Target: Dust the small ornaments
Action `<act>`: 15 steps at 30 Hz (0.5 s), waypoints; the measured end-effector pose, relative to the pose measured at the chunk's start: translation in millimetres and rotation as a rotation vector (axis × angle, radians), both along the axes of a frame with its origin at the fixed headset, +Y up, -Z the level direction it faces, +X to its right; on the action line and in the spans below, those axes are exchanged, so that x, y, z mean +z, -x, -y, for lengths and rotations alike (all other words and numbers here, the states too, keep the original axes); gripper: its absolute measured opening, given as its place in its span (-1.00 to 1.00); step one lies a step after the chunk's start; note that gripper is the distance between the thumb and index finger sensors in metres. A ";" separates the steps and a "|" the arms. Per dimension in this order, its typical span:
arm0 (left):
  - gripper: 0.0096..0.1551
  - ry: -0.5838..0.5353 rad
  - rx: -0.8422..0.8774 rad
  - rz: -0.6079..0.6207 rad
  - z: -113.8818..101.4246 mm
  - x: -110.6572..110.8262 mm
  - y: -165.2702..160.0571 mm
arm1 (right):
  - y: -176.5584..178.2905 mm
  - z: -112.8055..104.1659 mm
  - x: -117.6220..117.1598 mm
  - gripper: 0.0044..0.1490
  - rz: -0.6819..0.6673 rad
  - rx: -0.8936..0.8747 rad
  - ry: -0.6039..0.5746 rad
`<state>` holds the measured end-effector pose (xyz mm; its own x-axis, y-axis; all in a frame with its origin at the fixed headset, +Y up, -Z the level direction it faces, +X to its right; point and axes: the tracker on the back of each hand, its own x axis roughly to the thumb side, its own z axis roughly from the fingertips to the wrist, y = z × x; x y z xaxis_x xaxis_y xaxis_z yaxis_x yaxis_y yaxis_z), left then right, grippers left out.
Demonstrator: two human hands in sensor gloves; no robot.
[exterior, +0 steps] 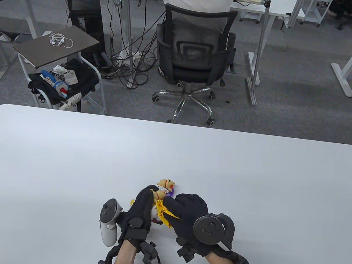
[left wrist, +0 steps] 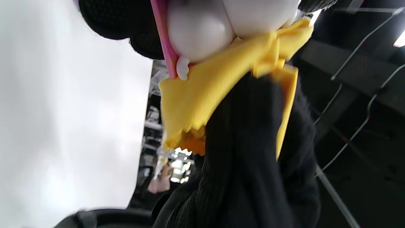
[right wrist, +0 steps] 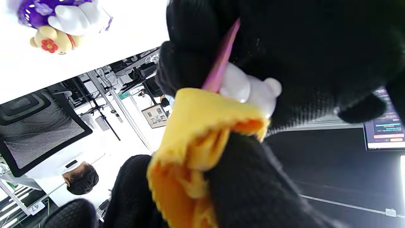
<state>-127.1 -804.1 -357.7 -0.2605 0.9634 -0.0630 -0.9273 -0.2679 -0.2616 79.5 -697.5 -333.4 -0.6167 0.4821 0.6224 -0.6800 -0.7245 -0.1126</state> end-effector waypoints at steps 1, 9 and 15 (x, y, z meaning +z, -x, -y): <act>-0.23 0.017 -0.016 -0.017 1.7 0.3 1.7 | -2.2 0.3 -0.6 -0.40 0.017 -0.012 -0.010; -0.26 -0.026 -0.022 0.030 -6.9 0.0 -4.1 | -14.3 -4.3 -6.8 -0.41 0.064 -0.006 -0.023; -0.27 -0.021 -0.025 0.017 -8.9 3.2 -0.8 | -13.3 -0.4 -10.6 -0.41 0.114 0.022 0.007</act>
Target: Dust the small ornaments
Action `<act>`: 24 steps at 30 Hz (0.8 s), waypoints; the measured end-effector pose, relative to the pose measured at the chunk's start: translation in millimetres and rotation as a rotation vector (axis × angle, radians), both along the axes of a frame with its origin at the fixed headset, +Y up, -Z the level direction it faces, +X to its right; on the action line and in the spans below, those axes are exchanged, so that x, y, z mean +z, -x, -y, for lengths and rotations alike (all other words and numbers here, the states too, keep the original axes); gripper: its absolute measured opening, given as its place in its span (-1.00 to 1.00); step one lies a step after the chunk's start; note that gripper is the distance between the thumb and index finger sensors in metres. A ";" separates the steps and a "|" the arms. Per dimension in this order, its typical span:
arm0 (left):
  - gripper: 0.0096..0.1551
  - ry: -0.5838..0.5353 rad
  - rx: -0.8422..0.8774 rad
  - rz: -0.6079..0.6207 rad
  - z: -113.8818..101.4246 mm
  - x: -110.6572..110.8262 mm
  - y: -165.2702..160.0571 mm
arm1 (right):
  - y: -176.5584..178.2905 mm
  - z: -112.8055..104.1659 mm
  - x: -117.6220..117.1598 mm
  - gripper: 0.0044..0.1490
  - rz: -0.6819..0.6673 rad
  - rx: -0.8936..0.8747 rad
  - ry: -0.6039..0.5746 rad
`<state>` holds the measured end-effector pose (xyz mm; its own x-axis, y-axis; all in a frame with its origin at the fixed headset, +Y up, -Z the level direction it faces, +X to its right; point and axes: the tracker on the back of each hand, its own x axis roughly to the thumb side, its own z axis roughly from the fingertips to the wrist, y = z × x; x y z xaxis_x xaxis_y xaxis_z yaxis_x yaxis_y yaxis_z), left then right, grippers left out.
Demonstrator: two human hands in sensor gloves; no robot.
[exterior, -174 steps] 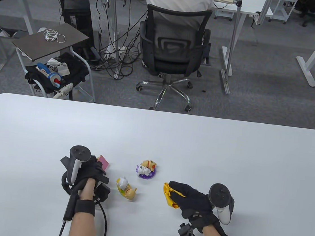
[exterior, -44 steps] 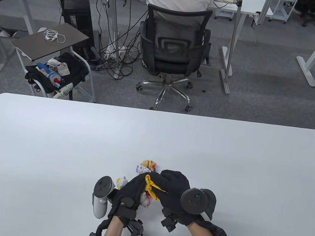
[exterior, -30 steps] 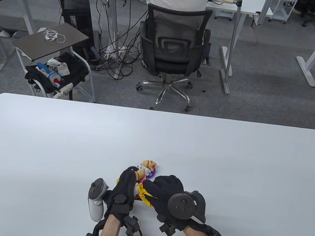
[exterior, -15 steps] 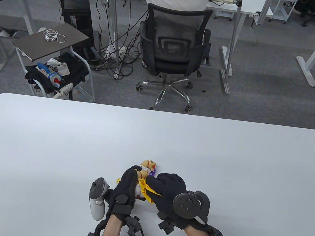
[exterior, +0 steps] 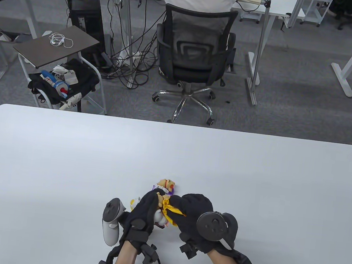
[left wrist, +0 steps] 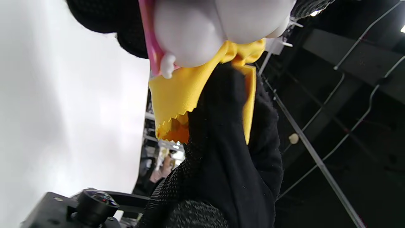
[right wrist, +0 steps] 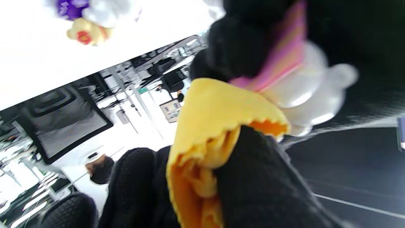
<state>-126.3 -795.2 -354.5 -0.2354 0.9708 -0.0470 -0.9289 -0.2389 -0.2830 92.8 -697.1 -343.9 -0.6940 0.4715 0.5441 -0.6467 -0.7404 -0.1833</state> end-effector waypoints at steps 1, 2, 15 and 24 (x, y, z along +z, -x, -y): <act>-0.27 -0.016 -0.017 -0.002 -0.6 -0.3 -0.5 | -1.4 -0.7 0.0 -0.41 0.013 0.008 -0.016; -0.27 -0.028 -0.004 0.010 -1.4 -1.3 -1.5 | -3.5 -1.6 0.5 -0.41 0.022 0.012 -0.030; 0.10 0.056 0.129 0.045 3.0 -0.1 -3.0 | -14.4 9.1 -14.1 -0.39 -0.081 -0.237 0.202; -0.11 0.073 0.250 0.156 11.7 -3.5 -12.8 | -8.5 5.0 -13.5 -0.38 -0.098 -0.145 0.241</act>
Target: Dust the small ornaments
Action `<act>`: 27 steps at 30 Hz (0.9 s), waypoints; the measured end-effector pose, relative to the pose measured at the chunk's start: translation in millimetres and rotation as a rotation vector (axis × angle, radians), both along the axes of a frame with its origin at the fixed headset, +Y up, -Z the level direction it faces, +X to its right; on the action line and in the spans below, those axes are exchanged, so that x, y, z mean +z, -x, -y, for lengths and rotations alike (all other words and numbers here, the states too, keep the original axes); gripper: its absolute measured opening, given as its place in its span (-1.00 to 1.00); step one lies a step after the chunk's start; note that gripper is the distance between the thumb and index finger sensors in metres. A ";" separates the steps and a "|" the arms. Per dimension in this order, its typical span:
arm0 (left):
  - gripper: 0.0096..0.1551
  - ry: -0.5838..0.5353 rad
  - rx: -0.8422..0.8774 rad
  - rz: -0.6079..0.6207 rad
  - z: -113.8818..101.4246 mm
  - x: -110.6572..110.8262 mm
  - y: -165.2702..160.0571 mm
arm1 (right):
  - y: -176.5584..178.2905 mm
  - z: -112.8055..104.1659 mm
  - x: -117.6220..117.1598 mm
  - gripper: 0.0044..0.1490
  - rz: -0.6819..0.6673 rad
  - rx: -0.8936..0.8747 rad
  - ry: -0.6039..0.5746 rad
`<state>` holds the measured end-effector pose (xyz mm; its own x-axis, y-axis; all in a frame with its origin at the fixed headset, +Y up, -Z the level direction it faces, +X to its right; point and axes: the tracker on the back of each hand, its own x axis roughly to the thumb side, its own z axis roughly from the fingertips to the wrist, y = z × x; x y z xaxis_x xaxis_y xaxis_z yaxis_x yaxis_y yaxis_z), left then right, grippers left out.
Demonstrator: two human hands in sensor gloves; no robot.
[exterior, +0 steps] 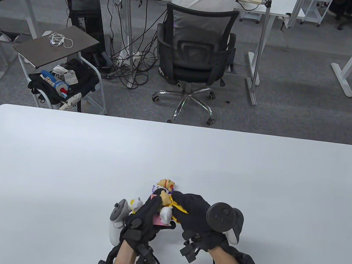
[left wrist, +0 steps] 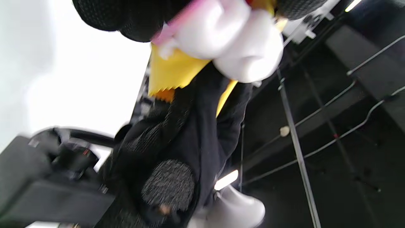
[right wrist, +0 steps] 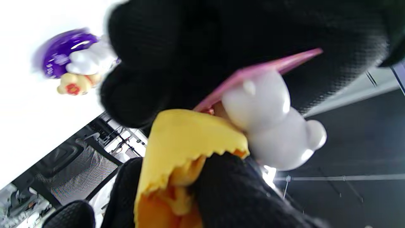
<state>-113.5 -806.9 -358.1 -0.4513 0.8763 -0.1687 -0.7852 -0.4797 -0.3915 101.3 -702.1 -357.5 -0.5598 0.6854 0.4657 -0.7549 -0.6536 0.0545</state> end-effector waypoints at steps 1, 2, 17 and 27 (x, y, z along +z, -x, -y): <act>-0.12 -0.001 0.018 0.007 0.5 0.2 1.8 | -4.4 -4.8 -0.4 -0.41 0.039 0.004 -0.021; -0.14 0.003 0.028 -0.011 0.8 1.4 2.5 | -9.2 -9.8 -0.4 -0.43 0.069 -0.046 -0.058; -0.20 -0.081 -0.277 -0.051 -12.8 4.2 -2.3 | -2.3 -15.3 9.0 -0.42 0.097 0.084 -0.192; -0.17 -0.049 -0.243 -0.064 -10.9 5.4 0.5 | 1.4 -16.6 12.1 -0.41 0.127 0.072 -0.227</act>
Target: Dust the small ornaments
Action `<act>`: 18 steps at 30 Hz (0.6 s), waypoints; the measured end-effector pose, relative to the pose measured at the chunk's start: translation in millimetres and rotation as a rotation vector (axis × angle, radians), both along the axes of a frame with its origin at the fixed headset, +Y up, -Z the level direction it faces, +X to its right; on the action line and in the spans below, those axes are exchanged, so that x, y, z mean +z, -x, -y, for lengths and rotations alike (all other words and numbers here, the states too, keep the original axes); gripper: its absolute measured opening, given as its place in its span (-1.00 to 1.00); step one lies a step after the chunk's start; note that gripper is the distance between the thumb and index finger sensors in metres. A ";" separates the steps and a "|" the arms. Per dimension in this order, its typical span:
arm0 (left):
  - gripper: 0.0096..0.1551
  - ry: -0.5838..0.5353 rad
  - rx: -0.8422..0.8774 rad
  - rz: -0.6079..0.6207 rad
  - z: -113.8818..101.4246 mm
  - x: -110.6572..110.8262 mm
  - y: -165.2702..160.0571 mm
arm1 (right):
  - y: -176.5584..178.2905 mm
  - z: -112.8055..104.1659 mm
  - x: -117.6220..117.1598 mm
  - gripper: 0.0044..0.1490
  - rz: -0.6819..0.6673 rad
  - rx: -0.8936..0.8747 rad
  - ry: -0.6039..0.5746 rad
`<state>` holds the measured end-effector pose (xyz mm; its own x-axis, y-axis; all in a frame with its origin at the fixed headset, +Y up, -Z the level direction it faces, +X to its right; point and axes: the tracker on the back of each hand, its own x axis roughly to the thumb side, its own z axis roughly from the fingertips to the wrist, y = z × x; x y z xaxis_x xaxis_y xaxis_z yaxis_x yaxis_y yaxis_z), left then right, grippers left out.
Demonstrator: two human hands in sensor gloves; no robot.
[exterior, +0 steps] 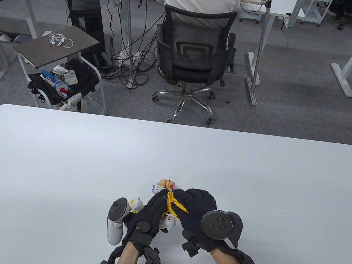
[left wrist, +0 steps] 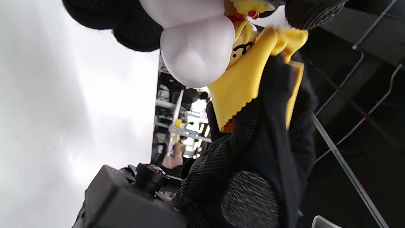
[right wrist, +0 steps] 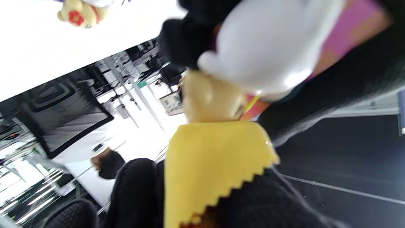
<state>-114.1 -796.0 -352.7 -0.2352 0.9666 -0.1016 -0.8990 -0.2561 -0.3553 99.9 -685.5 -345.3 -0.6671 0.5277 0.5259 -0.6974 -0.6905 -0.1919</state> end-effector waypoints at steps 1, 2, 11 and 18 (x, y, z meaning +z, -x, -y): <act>-0.17 -0.006 0.016 -0.028 0.8 -0.5 0.9 | -2.4 1.1 -0.4 -0.40 0.029 0.026 -0.004; -0.17 -0.009 0.029 -0.044 0.5 -1.2 2.2 | -2.3 2.6 0.8 -0.40 0.008 0.022 -0.016; -0.17 0.004 0.125 -0.146 2.8 0.3 11.8 | 24.0 1.2 19.4 -0.42 -0.118 0.141 -0.084; -0.14 0.036 0.230 -0.099 5.6 0.7 2.5 | 29.7 -2.4 29.7 -0.41 -0.094 0.132 -0.173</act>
<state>-116.6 -801.6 -352.0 -0.4593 0.8825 -0.1008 -0.8454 -0.4692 -0.2552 70.2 -683.1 -315.6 -0.6683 0.3355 0.6639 -0.6234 -0.7396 -0.2537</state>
